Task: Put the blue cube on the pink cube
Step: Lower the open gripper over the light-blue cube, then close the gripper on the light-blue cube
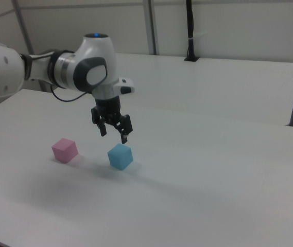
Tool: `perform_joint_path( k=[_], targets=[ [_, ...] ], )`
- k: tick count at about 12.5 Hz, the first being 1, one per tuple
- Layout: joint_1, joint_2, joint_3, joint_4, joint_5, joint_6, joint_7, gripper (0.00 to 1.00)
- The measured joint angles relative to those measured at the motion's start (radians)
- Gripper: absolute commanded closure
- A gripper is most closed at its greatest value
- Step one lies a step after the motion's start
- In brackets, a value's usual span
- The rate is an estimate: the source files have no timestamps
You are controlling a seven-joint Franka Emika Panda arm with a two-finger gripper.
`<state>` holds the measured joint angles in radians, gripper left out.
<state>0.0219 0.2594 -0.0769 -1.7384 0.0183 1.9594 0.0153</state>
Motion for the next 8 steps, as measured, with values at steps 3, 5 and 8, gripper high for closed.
perform_joint_path(
  k=[3,5,8],
  targets=[
    [0.02,0.059,0.005,-0.006,0.0,0.066,0.039,0.0],
    [0.022,0.086,0.016,-0.007,-0.001,0.101,0.074,0.0],
    [0.021,0.121,0.038,-0.008,-0.054,0.121,0.118,0.0]
  ],
)
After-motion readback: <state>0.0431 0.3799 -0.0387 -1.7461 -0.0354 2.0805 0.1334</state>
